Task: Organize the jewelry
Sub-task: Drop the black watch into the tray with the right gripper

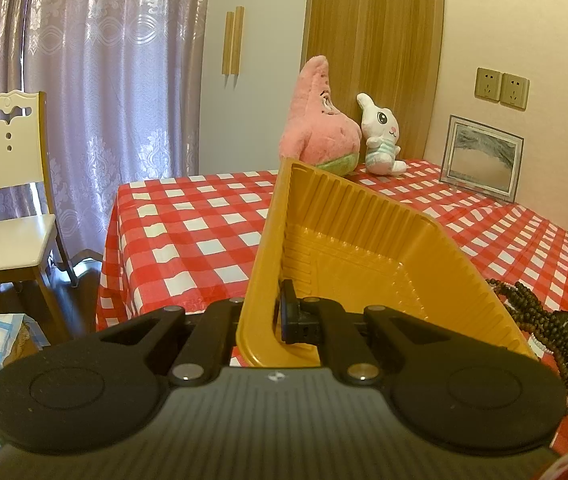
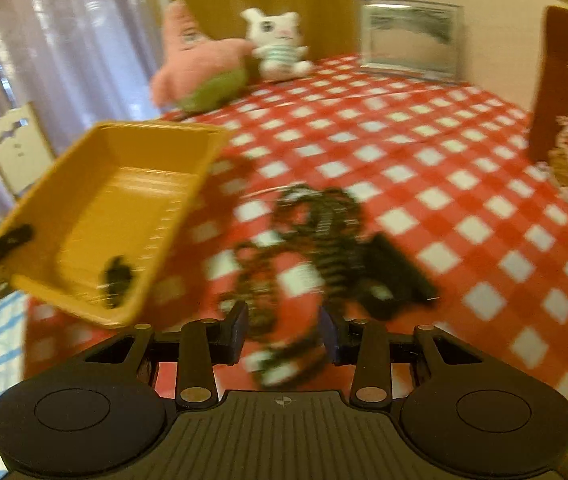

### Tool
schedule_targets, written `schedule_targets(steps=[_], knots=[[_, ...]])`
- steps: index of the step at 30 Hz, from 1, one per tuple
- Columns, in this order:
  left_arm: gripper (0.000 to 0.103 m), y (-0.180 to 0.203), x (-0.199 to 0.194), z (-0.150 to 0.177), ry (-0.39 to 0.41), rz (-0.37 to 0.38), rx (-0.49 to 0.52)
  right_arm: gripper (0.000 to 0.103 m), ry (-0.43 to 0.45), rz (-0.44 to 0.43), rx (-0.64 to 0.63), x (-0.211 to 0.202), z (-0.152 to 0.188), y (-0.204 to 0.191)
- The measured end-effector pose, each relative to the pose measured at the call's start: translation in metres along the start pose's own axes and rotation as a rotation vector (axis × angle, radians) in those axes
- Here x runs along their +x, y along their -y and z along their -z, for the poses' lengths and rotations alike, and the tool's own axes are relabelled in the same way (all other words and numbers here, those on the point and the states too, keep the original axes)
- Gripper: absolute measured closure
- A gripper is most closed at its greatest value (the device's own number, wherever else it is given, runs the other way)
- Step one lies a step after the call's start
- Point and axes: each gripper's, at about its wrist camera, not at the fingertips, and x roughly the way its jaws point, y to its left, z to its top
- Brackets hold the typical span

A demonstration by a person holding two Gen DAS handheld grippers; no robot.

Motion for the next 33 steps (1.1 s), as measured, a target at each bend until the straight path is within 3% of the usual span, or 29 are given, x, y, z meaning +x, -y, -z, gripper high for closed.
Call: schedule_targets(steps=[10, 14, 22, 28, 33], knots=[[0.098, 0.000, 0.002, -0.002, -0.004, -0.002, 0.004, 0.064, 0.011, 0.071, 0.002, 0.028, -0.016, 0.033], [0.098, 0.000, 0.002, -0.002, -0.002, -0.002, 0.005, 0.076, 0.004, 0.061, -0.018, 0.039, -0.021, 0.032], [0.098, 0.000, 0.002, -0.002, -0.003, -0.003, 0.005, 0.089, -0.004, 0.045, -0.033, 0.057, -0.024, 0.031], [0.098, 0.000, 0.003, -0.003, -0.003, -0.002, 0.007, 0.094, 0.014, 0.033, -0.016, 0.051, -0.025, 0.028], [0.098, 0.000, 0.003, -0.003, -0.003, -0.003, 0.006, 0.094, 0.081, 0.008, 0.004, 0.030, -0.033, 0.022]])
